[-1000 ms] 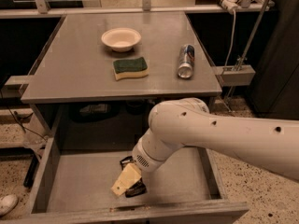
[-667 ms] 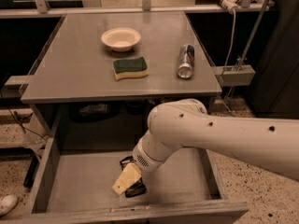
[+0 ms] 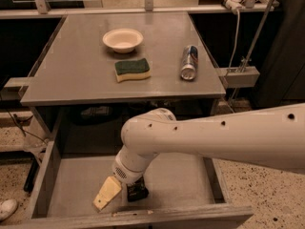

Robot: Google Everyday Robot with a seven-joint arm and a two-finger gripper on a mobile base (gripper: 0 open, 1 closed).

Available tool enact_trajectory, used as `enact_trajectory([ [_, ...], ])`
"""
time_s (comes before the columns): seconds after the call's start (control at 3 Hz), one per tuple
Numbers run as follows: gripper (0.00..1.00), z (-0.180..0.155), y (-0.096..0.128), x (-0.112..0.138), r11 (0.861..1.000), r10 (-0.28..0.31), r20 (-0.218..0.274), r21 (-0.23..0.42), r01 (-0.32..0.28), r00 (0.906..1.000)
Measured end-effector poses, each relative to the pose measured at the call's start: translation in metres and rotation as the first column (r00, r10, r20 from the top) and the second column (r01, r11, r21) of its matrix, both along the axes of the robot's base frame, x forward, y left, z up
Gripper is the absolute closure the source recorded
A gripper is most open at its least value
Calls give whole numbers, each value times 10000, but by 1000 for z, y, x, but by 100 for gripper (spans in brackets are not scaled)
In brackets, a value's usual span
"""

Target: Pick rxbar chocolate from top drawer and place on counter

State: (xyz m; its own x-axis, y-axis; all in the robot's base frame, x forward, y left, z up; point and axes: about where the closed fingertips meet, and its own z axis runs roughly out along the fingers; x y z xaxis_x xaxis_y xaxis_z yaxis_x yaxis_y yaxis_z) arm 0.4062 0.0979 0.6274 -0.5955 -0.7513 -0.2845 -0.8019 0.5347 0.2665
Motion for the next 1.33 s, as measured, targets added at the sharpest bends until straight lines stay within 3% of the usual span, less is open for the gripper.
enact_trajectory([
  [0.33,0,0,1,0,10000,1,-5,-2,-1,10000],
  [1.0,0,-7,-38,42,9944,-1043,-28,165,1043,9945],
  [1.33,0,-7,-39,42,9943,-1049,-31,167,1049,9945],
])
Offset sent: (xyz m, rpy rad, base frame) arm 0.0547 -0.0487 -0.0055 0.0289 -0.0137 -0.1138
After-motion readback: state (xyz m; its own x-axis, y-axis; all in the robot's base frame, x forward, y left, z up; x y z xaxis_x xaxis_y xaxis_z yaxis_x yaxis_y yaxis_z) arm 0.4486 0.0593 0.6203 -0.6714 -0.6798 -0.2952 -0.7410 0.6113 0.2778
